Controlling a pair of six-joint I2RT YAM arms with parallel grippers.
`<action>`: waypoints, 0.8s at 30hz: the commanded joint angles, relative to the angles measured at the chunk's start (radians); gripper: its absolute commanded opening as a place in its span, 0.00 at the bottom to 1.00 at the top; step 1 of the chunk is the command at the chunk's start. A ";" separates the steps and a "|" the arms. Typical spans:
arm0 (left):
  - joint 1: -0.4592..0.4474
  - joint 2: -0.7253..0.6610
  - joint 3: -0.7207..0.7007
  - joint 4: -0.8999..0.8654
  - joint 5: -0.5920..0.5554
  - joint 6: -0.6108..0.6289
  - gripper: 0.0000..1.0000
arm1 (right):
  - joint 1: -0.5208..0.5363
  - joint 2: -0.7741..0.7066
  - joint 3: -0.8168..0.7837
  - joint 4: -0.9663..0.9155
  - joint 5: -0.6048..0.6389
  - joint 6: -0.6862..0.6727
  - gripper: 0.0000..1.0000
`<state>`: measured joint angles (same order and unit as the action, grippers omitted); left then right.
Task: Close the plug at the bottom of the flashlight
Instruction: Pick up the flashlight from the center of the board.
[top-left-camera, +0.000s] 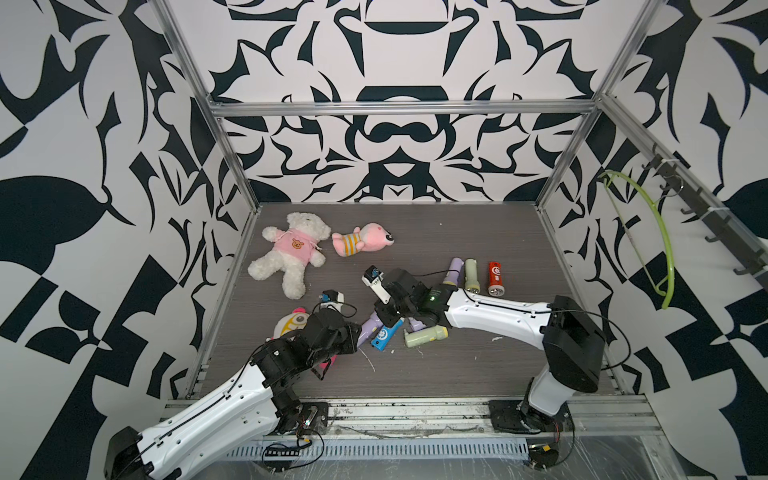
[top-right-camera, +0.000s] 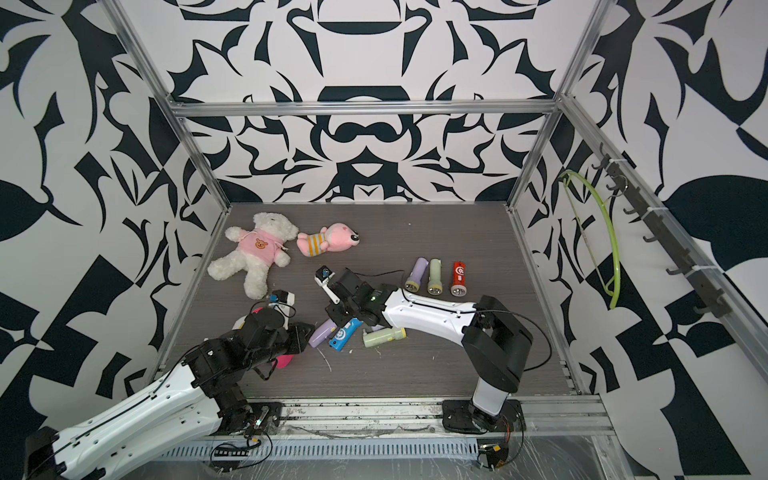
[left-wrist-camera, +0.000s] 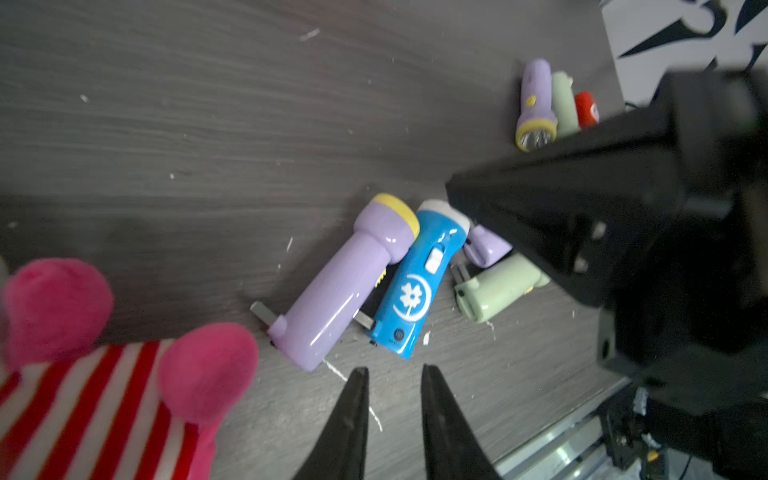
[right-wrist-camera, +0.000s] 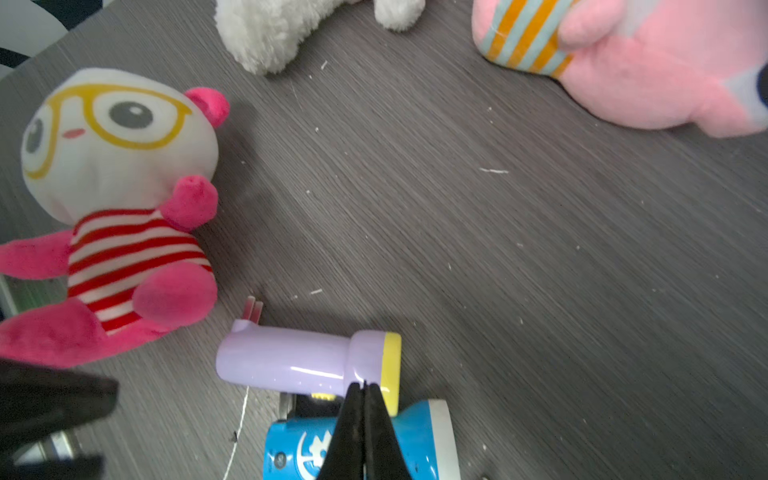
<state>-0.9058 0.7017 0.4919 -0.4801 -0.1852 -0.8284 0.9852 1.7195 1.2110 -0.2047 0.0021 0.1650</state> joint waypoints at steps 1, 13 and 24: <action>-0.046 0.036 -0.020 -0.035 0.008 -0.047 0.25 | -0.059 0.021 0.070 0.007 -0.103 0.050 0.07; -0.119 0.212 -0.097 0.038 -0.029 -0.177 0.24 | -0.145 0.228 0.315 -0.072 -0.272 0.057 0.06; -0.119 0.375 -0.079 0.167 -0.089 -0.190 0.24 | -0.162 0.359 0.393 -0.061 -0.372 0.060 0.05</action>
<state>-1.0225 1.0309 0.3988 -0.3611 -0.2451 -1.0145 0.8288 2.0907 1.5585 -0.2672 -0.3256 0.2157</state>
